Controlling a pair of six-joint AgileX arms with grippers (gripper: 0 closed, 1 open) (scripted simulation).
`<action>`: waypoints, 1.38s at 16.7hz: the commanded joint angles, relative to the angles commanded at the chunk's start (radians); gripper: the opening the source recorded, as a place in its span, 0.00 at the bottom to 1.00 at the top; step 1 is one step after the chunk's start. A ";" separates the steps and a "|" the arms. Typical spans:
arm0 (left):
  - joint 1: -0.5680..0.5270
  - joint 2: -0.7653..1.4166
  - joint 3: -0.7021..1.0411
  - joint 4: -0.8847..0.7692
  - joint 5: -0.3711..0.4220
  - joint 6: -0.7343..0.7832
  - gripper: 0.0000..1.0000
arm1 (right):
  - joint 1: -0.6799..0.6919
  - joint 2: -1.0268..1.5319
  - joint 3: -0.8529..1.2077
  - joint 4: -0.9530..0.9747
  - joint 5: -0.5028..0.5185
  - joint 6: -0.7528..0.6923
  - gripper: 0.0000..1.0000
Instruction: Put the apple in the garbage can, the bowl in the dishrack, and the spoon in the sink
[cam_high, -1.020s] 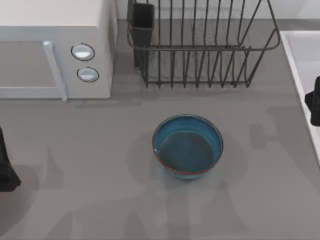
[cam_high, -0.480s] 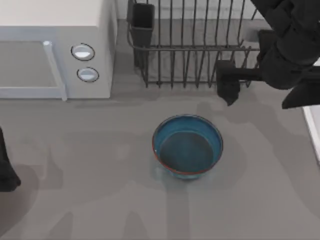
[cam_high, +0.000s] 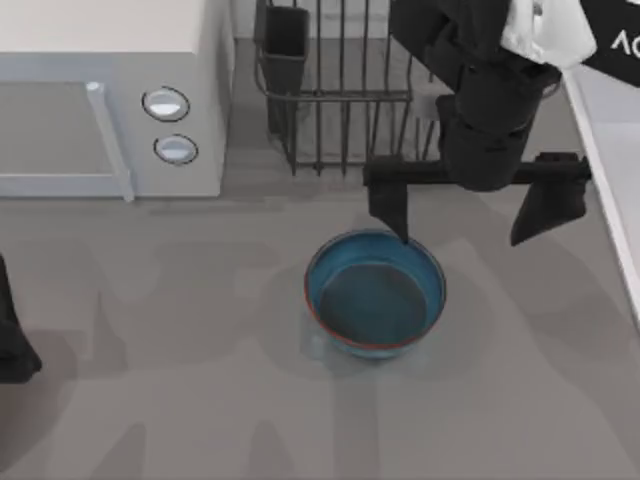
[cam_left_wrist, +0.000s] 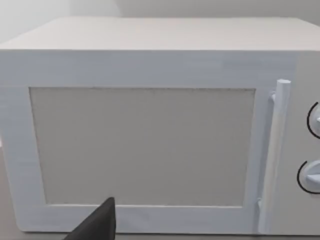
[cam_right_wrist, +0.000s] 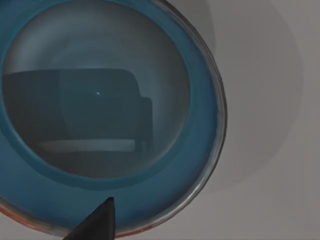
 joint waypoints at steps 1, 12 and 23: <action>0.000 0.000 0.000 0.000 0.000 0.000 1.00 | 0.000 0.000 0.000 0.000 0.000 0.000 1.00; 0.000 0.000 0.000 0.000 0.000 0.000 1.00 | 0.000 0.054 -0.197 0.259 0.000 0.001 1.00; 0.000 0.000 0.000 0.000 0.000 0.000 1.00 | 0.002 0.080 -0.282 0.362 0.001 0.004 0.77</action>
